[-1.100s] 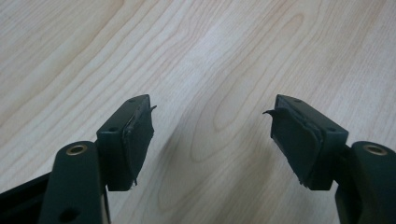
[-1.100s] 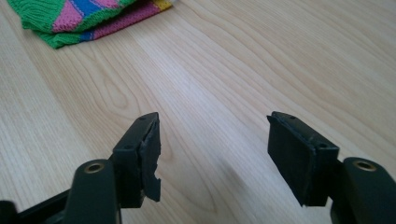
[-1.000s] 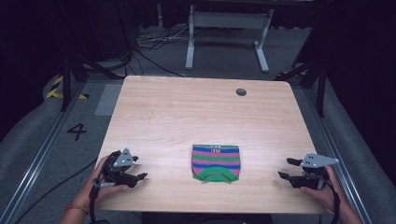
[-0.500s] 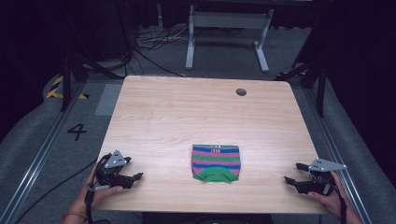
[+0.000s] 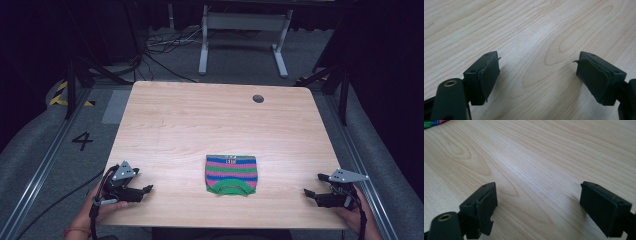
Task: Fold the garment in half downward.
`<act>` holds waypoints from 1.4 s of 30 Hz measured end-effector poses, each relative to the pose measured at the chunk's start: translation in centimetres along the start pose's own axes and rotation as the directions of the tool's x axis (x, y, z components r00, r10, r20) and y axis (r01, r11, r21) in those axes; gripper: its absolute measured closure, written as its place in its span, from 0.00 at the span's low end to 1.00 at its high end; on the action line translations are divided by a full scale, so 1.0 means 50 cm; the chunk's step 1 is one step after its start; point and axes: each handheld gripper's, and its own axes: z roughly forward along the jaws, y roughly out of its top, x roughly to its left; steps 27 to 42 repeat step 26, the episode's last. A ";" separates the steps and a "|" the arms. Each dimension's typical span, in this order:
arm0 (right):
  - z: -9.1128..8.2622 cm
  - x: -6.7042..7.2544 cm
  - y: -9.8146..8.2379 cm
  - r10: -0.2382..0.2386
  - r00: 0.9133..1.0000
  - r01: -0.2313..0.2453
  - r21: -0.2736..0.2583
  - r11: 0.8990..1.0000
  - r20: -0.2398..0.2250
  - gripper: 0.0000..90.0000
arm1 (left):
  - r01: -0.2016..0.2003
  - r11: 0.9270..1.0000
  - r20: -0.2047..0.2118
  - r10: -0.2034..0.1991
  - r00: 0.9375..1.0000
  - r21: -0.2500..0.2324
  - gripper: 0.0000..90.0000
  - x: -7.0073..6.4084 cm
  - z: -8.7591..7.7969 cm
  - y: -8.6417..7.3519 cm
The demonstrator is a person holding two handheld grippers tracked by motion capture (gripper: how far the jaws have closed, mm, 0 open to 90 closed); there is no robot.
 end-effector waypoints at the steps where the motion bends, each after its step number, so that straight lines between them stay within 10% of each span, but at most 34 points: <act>1: 0.000 0.000 0.000 0.000 1.000 0.000 0.000 1.000 0.000 0.16 | -0.004 1.000 -0.001 0.004 1.000 0.001 0.21 0.000 0.000 0.000; 42: 0.000 0.000 0.000 0.000 1.000 0.000 0.000 1.000 0.002 0.16 | 0.007 1.000 -0.011 -0.007 1.000 0.013 0.15 0.003 0.005 0.005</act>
